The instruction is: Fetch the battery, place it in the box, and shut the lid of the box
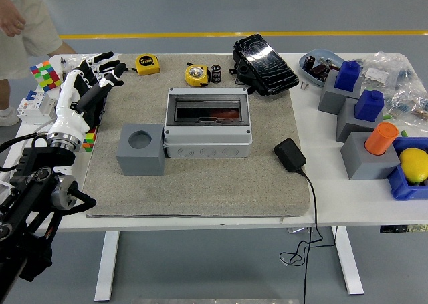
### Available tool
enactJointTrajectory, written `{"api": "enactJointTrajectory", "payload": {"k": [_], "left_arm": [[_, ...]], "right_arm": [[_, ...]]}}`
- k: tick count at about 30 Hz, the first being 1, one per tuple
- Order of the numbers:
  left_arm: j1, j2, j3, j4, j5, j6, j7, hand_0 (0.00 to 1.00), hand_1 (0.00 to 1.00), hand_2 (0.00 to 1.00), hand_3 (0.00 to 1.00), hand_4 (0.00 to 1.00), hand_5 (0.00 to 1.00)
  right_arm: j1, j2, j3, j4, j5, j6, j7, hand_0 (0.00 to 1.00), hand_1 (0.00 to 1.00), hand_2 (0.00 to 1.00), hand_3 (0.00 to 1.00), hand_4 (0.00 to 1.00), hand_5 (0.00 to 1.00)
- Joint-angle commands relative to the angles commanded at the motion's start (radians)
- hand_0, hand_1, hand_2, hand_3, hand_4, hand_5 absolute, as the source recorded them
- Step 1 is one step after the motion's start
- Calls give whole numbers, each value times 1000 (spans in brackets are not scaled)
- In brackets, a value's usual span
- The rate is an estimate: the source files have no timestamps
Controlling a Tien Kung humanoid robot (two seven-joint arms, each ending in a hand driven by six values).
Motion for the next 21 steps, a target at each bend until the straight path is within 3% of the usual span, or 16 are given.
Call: {"api": "enactJointTrajectory", "payload": {"k": [21], "left_arm": [[-10, 14, -1, -4, -4, -17, 22, 491, 606, 606, 656, 988, 295]], "right_arm": [[22, 5, -34, -2, 8, 2, -3, 583, 594, 570, 545, 921, 482]]}}
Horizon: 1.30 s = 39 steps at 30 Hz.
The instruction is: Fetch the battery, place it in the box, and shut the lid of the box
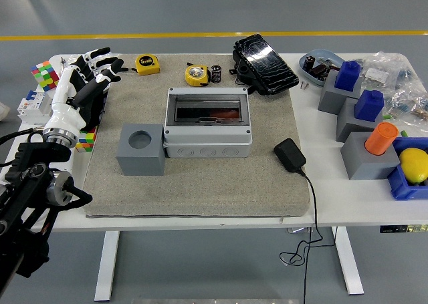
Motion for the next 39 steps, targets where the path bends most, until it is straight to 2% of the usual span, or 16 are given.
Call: {"api": "enactJointTrajectory", "payload": {"k": [20, 32, 39], "left_arm": [[8, 28, 38, -10, -7, -7, 2, 488, 595, 602, 647, 981, 297], [24, 50, 61, -11, -12, -11, 2, 487, 593, 602, 649, 978, 295], [35, 53, 64, -12, -16, -16, 4, 488, 590, 600, 645, 979, 300]], "right_arm": [[1, 14, -38, -8, 14, 0, 0, 583, 595, 570, 545, 922, 483], [-11, 38, -67, -10, 21, 2, 0, 583, 595, 571, 545, 922, 485], [-14, 44, -62, -8, 14, 1, 2, 583, 595, 575, 545, 923, 486]]}}
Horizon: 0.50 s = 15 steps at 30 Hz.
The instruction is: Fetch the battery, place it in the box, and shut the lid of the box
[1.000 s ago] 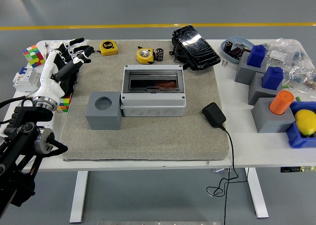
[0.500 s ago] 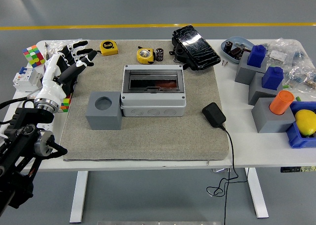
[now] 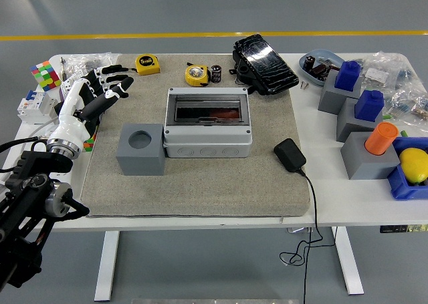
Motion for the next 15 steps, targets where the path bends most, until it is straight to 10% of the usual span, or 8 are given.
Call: {"api": "enactJointTrajectory", "payload": {"k": [15], "left_arm": [[4, -37, -52, -21, 18, -10, 13, 487, 587, 597, 634, 981, 306]], "right_arm": [[-2, -22, 70, -2, -4, -5, -4, 583, 595, 575, 546, 923, 487]]}}
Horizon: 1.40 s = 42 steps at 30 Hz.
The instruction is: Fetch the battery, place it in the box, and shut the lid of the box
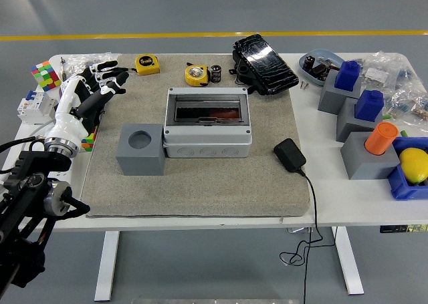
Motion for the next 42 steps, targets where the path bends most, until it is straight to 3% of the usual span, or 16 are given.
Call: {"api": "enactJointTrajectory", "payload": {"k": [42], "left_arm": [[-14, -13, -12, -12, 4, -21, 27, 488, 585, 590, 623, 988, 331]], "right_arm": [[34, 6, -4, -7, 19, 3, 0, 584, 596, 576, 547, 924, 491]]}}
